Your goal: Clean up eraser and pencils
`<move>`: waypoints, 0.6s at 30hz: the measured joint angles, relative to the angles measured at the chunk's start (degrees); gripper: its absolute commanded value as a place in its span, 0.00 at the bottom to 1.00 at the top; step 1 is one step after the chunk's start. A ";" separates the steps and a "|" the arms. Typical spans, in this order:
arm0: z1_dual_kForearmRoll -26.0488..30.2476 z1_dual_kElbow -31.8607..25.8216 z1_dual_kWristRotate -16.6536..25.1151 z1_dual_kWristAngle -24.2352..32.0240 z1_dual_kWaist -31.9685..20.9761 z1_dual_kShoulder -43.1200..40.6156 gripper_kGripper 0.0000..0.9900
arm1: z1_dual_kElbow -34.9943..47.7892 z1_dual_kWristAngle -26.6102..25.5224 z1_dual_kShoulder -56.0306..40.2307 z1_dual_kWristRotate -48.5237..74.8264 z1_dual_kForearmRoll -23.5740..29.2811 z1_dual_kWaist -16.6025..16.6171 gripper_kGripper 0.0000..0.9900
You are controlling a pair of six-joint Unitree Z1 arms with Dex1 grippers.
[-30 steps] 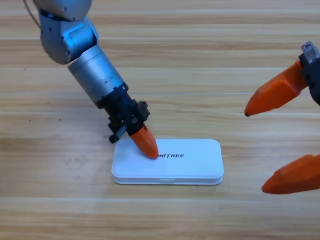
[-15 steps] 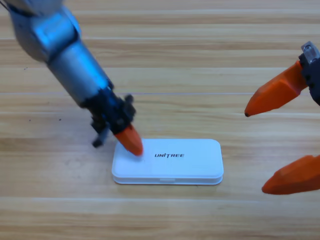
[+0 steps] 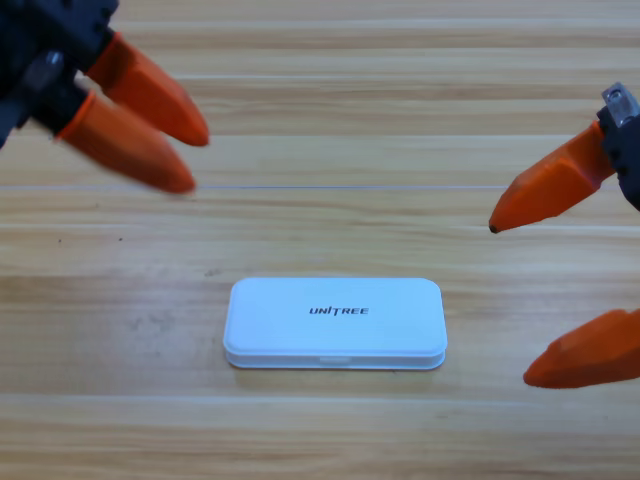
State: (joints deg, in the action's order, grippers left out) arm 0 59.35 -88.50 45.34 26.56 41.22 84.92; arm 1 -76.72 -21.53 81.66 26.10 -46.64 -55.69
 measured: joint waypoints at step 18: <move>-2.44 6.63 -7.14 -5.13 5.07 -0.88 1.00 | 0.05 0.00 0.00 -0.28 0.14 0.00 1.00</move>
State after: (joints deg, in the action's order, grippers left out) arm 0 56.91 -81.87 38.20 21.43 46.29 84.04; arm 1 -76.67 -21.53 81.66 25.82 -46.50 -55.69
